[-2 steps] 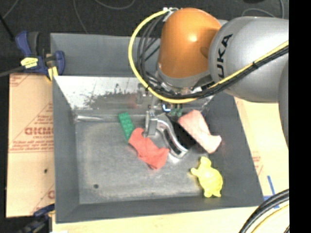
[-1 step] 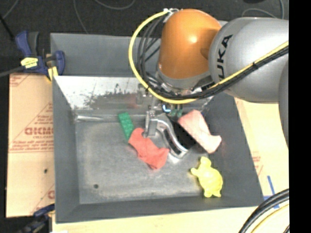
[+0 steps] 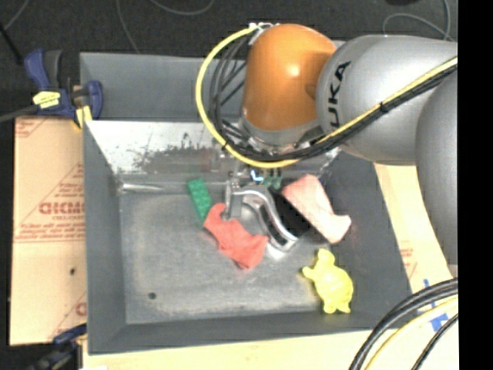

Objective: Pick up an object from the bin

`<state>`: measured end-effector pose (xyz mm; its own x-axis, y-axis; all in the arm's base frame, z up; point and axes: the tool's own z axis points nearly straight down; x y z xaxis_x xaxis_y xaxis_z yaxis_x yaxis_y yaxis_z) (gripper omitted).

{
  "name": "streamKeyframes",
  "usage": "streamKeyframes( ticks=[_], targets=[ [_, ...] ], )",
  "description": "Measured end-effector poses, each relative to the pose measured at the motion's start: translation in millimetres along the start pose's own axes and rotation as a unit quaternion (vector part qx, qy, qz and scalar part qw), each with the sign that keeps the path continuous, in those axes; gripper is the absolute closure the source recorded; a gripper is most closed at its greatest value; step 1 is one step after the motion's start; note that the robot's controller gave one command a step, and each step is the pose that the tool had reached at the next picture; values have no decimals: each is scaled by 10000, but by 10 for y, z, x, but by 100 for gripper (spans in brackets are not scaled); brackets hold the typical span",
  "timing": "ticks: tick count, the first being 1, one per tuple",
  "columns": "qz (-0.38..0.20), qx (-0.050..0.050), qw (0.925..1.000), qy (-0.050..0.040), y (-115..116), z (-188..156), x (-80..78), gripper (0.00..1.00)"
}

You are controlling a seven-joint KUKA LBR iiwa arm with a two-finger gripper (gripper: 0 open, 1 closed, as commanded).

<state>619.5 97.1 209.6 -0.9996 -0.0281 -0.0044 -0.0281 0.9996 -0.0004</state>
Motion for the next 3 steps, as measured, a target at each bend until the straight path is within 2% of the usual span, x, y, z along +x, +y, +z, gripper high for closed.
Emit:
streamKeyframes(
  ticks=[1, 2, 3],
  targets=[
    [-168, -17, 9999, -20, 84, 103, -122, 0],
    [546, -10, 9985, -8, -169, 56, 387, 0],
    [319, -8, 9995, -31, -231, 339, 430, 0]
  ],
)
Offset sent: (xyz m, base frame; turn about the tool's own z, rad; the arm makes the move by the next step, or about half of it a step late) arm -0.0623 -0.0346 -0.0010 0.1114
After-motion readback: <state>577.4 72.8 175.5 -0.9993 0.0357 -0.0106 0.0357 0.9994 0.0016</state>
